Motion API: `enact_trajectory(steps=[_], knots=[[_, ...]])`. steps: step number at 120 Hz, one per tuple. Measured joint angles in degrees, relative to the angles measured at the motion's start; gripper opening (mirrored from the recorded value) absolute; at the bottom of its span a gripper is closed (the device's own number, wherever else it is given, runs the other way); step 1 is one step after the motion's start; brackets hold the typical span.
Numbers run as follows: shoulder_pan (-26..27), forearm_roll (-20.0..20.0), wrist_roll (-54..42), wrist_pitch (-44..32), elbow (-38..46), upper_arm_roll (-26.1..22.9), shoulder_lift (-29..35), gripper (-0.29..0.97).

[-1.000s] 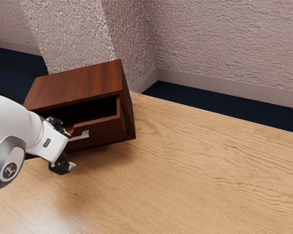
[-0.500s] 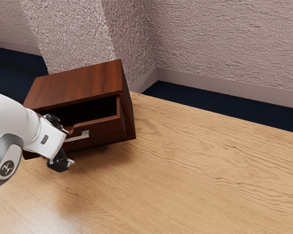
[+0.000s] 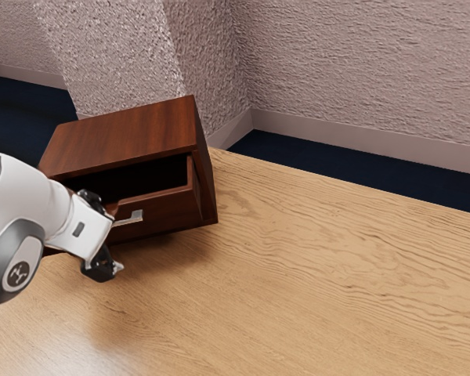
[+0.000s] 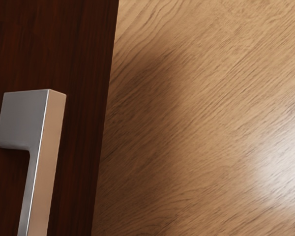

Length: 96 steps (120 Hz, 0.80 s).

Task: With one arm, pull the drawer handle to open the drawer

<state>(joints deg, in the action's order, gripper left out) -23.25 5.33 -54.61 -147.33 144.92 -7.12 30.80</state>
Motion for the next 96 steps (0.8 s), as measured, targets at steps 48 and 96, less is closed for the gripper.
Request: enact_trajectory(steps=[48,96], knots=[[0.84,0.12,1.27,0.6,3.27,-0.05,4.14,0.66],[2.19,-0.04,2.49,1.85,5.04,-0.09,6.84,0.68]])
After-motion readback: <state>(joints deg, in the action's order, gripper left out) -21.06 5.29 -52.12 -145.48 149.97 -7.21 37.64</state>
